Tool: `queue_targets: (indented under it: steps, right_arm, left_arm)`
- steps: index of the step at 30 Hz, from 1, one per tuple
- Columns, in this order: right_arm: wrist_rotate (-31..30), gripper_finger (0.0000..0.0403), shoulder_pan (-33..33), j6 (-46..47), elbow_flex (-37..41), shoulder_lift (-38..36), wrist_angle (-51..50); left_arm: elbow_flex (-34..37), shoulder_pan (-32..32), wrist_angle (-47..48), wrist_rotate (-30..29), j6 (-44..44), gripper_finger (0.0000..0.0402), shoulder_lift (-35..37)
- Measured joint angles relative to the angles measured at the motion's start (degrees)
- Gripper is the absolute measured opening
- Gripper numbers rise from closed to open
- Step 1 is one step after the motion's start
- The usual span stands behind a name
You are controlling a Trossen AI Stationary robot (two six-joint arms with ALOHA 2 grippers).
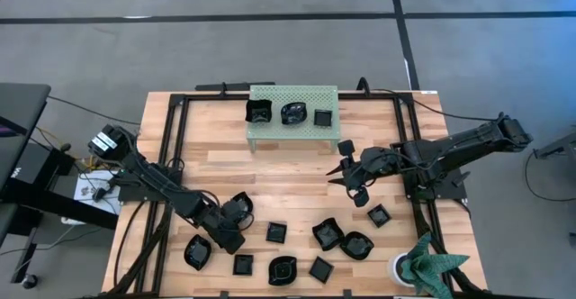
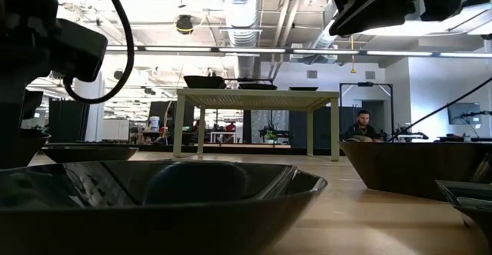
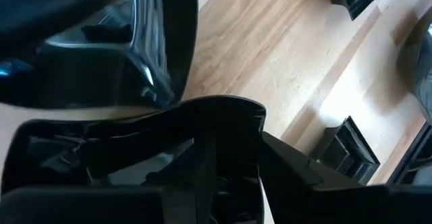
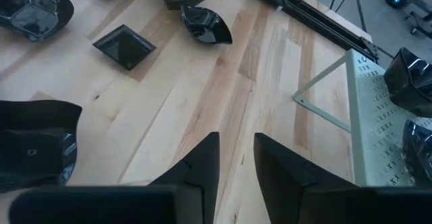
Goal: Pick & Place Mini shaped plates
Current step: Stack the distorted square plate on the distorted square plate on the shelf
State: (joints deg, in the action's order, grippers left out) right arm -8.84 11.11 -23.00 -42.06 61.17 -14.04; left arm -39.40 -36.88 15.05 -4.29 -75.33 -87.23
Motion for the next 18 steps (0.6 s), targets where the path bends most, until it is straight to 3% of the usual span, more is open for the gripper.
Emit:
queue_targets:
  steps: [10,18]
  right_arm:
    - [0.0,0.0087,0.0,0.0,0.0,0.0,0.0]
    - [0.0,0.0087,0.0,0.0,0.0,0.0,0.0]
  left_arm:
    - [-0.2,0.0,-0.1,1.5,3.1,0.0045,0.2]
    - [0.1,0.0,0.7,1.2,5.1,0.0018,4.4]
